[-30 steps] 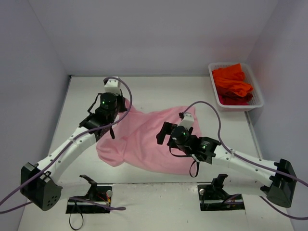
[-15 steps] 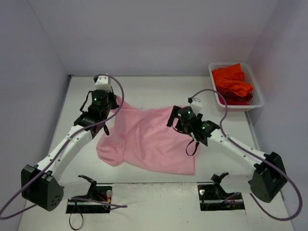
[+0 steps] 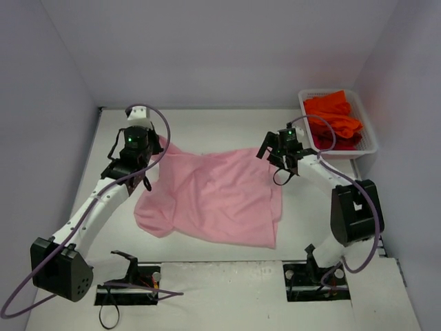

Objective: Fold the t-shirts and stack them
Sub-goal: Flatten the tshirt out

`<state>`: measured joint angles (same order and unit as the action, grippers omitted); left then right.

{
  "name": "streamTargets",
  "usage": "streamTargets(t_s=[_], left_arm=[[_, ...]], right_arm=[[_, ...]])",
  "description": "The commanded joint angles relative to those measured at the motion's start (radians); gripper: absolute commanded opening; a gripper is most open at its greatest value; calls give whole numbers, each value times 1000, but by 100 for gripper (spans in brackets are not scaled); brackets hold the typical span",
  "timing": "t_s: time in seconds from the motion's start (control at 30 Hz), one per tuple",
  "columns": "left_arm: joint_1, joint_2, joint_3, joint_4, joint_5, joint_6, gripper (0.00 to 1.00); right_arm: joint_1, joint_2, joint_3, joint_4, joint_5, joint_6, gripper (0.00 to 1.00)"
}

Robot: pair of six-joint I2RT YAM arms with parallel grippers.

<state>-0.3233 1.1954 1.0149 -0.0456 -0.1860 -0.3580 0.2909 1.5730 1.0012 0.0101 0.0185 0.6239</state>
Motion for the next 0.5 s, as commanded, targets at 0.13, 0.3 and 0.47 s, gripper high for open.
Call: streamTargets(t_s=[0.13,0.3,0.47], left_arm=[[10,-20,14,73,13,-24,0],[12,-28,4,73,2,-21,0],[13,-22,-1,73,8,-25,0]], right_arm=[[-25,136,88,103,-77,-41,100],[-41,174,91,149,-98,-46,99],[-68,203,99,162,-106,-56,98]])
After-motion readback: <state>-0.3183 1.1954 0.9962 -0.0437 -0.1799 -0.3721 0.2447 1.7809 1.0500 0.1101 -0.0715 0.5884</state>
